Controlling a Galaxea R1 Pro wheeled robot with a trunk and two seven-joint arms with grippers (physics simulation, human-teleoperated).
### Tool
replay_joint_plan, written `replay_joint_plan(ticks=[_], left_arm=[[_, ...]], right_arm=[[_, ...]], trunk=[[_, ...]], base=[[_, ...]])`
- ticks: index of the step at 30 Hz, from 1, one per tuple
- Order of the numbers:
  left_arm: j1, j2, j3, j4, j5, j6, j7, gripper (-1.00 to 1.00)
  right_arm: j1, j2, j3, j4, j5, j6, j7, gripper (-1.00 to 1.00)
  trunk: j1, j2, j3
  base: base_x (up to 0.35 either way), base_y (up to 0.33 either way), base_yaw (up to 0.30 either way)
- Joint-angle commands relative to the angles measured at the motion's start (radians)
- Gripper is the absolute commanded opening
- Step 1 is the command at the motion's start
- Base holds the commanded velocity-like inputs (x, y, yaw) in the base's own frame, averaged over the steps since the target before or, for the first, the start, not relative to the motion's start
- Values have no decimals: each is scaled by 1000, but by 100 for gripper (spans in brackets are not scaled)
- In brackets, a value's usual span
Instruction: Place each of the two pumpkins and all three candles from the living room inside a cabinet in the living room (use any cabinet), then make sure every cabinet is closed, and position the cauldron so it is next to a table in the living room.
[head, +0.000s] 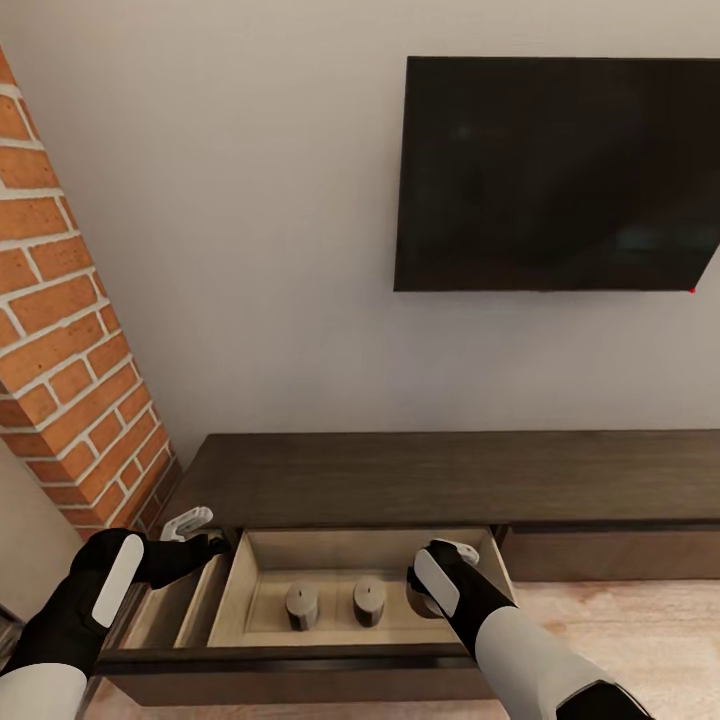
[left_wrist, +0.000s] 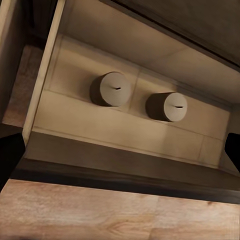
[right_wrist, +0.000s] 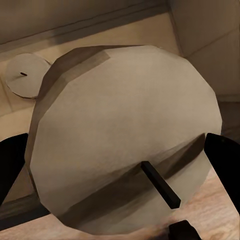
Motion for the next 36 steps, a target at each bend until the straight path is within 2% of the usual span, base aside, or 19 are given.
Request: replay_joint_plan(ticks=[1, 14, 22, 36], left_arm=[[0, 0, 0, 0, 0, 0, 0, 100], [0, 0, 1, 0, 0, 1, 0, 100], [0, 0, 0, -4, 0, 1, 0, 100], [0, 0, -1, -6, 0, 0, 0, 100]], right_arm=[[0, 0, 0, 0, 0, -1, 1, -100], [0, 0, 1, 1, 0, -21, 1, -100], [0, 1, 2, 0, 0, -22, 1, -100], [0, 2, 3, 1, 0, -20, 1, -100]], trunk=[[4, -7, -3], [54, -98, -44], [54, -98, -44], [54, -98, -44]], base=[[0, 0, 0], [0, 0, 0], [3, 0, 0], [122, -10, 0]])
